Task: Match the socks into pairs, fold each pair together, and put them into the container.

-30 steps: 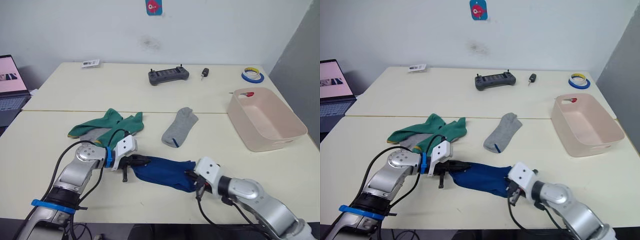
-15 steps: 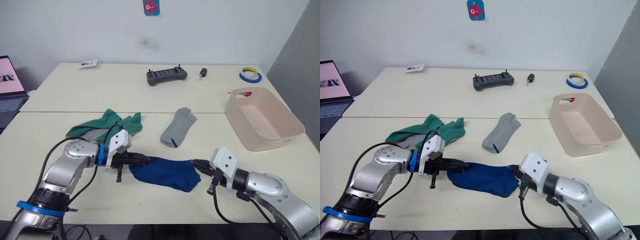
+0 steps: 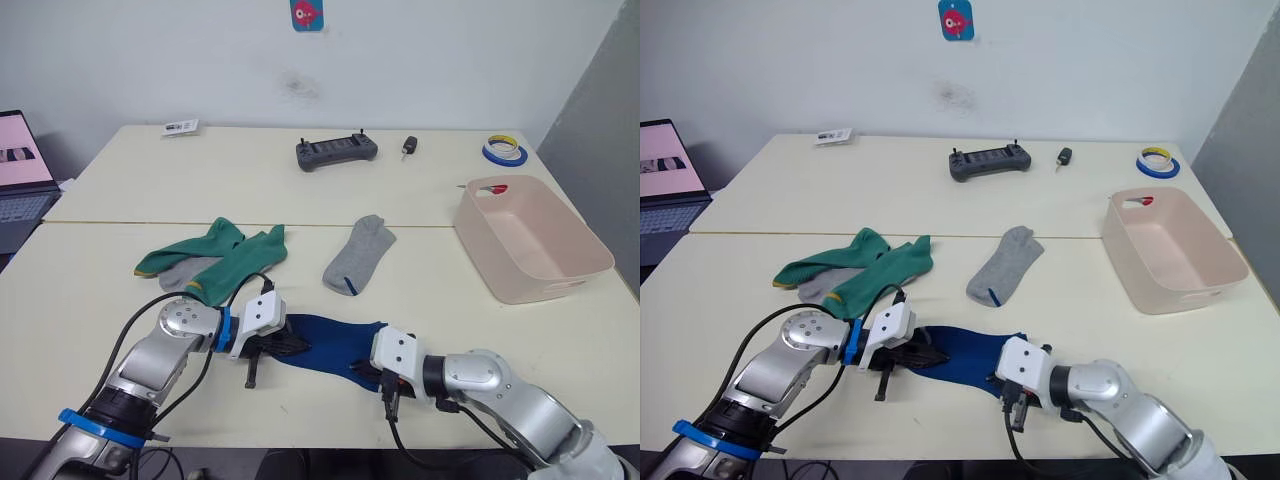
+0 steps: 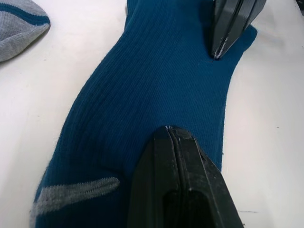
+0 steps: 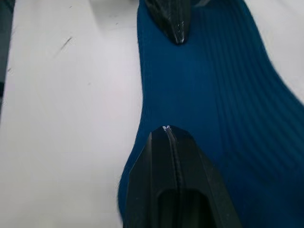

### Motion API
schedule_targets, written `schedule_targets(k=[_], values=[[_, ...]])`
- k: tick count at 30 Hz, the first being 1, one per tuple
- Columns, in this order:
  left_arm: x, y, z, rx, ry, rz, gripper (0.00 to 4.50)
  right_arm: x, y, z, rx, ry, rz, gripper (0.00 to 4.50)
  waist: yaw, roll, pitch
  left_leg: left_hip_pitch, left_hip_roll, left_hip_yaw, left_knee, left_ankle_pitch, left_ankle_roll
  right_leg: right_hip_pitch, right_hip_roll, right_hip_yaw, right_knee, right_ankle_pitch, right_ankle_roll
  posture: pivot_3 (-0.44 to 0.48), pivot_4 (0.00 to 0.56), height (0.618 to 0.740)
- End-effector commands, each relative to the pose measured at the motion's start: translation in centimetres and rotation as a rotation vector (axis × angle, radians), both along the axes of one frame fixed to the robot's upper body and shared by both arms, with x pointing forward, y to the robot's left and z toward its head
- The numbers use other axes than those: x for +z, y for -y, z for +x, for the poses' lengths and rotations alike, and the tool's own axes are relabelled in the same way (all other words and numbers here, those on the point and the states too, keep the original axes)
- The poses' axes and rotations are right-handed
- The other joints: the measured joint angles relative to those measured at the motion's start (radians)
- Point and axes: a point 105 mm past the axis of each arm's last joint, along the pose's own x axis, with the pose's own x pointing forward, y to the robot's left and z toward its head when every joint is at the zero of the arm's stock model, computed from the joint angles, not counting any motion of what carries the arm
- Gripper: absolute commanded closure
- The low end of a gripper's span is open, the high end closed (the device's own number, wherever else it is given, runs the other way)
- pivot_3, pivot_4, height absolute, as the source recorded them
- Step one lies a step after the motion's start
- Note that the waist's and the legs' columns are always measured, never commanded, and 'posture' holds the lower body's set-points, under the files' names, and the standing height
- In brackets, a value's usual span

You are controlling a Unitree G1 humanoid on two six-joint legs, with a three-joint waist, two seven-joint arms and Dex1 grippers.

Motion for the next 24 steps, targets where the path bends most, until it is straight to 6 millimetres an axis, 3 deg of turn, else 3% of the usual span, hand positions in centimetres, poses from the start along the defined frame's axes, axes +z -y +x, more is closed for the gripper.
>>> schedule_targets(k=[1, 6, 9, 13, 19, 22, 24], values=[[-1.1, -0.5, -0.7, 0.007, -0.037, 0.039, 4.5, -0.8, 2.1, 0.1, -0.055, -0.029, -0.057, 4.48, 0.0, 0.0, 0.0, 0.001, 0.0, 0.0, 0.0, 0.0, 0.0, 0.0, 0.0, 0.0, 0.0, 0.0, 0.0, 0.0, 0.15, 0.74], [-1.1, -0.4, -0.7, 0.008, -0.038, 0.039, 4.5, -0.2, 3.0, 0.7, -0.092, 0.014, -0.048, 4.48, 0.0, 0.0, 0.0, 0.001, 0.0, 0.0, 0.0, 0.0, 0.0, 0.001, 0.0, 0.0, 0.0, 0.0, 0.0, 0.0, 0.15, 0.74], [-0.5, 0.0, -0.4, 0.024, -0.03, 0.003, 4.5, 1.6, 2.3, 1.0, -0.088, 0.059, 0.033, 4.48, 0.0, 0.0, 0.0, 0.001, 0.0, 0.0, 0.0, 0.0, 0.0, 0.001, 0.0, 0.0, 0.0, 0.0, 0.0, 0.0, 0.15, 0.74], [2.0, 0.2, 0.3, 0.071, -0.012, -0.102, 4.5, 4.0, 2.0, 0.3, -0.068, 0.088, 0.11, 4.48, 0.0, 0.0, 0.0, 0.0, 0.0, 0.0, 0.0, 0.0, 0.0, 0.001, 0.0, 0.0, 0.0, 0.0, 0.0, 0.0, 0.15, 0.74], [4.5, -0.6, 0.9, 0.06, 0.015, -0.117, 4.5, 5.1, 3.4, -0.7, -0.15, 0.069, 0.152, 4.48, 0.001, -0.001, 0.001, -0.001, 0.0, -0.001, 0.0, 0.0, 0.0, 0.0, 0.0, -0.001, 0.0, 0.0, 0.0, 0.0, 0.15, 0.74], [3.3, -0.4, 1.3, 0.058, 0.018, -0.079, 4.5, 4.9, 4.8, -0.2, -0.28, 0.073, 0.191, 3.89, 0.001, -0.001, 0.001, -0.001, 0.0, 0.0, 0.0, 0.0, 0.0, 0.0, 0.0, 0.0, 0.0, 0.0, 0.0, 0.0, 0.15, 0.74], [2.1, -0.1, 1.5, 0.067, 0.007, -0.061, 4.5, 4.8, 5.4, 0.1, -0.378, 0.058, 0.247, 3.19, 0.001, -0.001, 0.001, -0.001, 0.0, 0.0, 0.0, 0.0, 0.0, 0.0, 0.0, 0.0, -0.001, 0.0, 0.0, 0.0, 0.15, 0.74]])
